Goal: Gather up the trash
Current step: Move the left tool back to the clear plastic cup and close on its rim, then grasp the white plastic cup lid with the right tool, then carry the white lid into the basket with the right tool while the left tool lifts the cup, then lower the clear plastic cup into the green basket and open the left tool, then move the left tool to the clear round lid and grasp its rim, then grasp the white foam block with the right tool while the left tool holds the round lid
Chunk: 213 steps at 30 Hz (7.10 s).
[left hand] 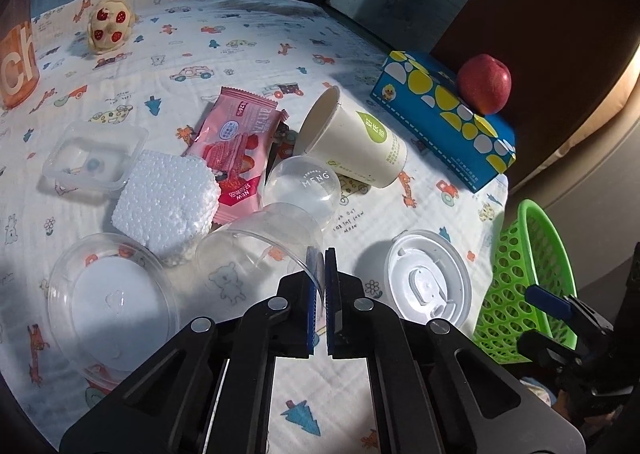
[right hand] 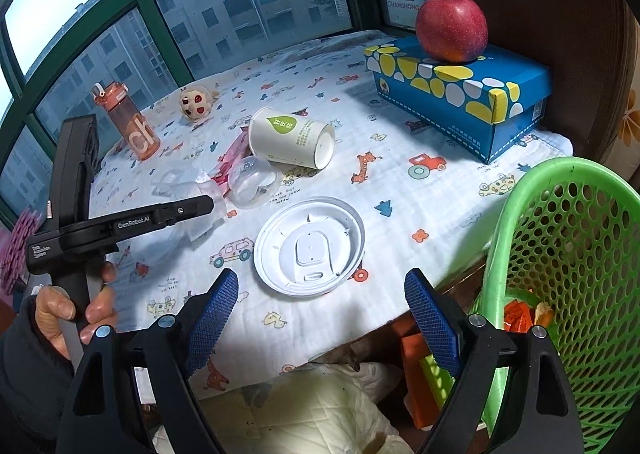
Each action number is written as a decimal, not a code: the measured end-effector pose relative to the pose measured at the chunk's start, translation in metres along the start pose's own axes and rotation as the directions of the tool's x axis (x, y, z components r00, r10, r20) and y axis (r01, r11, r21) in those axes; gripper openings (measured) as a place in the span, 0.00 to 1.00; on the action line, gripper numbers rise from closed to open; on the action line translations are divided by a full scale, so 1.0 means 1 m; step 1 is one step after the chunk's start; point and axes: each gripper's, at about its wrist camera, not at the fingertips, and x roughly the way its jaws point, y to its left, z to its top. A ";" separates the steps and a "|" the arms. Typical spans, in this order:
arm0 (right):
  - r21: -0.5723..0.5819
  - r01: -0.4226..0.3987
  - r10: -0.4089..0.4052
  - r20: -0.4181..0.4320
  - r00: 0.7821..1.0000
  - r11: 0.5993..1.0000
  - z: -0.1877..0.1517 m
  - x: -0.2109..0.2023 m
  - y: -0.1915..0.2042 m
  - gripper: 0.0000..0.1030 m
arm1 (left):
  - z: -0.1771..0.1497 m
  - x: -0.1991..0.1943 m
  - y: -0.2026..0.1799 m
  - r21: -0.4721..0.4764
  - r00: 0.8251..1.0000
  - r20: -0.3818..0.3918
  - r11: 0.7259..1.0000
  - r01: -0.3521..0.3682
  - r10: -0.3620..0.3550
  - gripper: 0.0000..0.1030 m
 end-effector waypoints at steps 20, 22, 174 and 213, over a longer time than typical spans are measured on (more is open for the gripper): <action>-0.171 0.112 -0.127 -0.080 0.989 0.979 0.011 0.079 0.032 0.90 | -0.002 -0.064 0.008 -0.008 0.995 0.088 0.999 0.037 -0.036 0.02; -0.186 0.132 -0.148 -0.077 0.986 0.974 0.011 0.083 0.034 0.90 | -0.002 -0.064 0.010 -0.013 0.996 0.087 0.999 0.037 -0.036 0.02; 0.025 -0.050 0.048 0.066 0.997 0.998 0.042 -0.029 0.017 0.91 | -0.033 -0.032 0.074 0.132 0.953 -0.094 0.952 -0.277 0.290 0.86; -0.346 -0.114 0.089 -0.088 0.992 0.931 0.063 0.081 0.135 0.87 | -0.026 -0.091 0.116 0.017 0.944 0.006 0.944 -0.330 0.330 0.86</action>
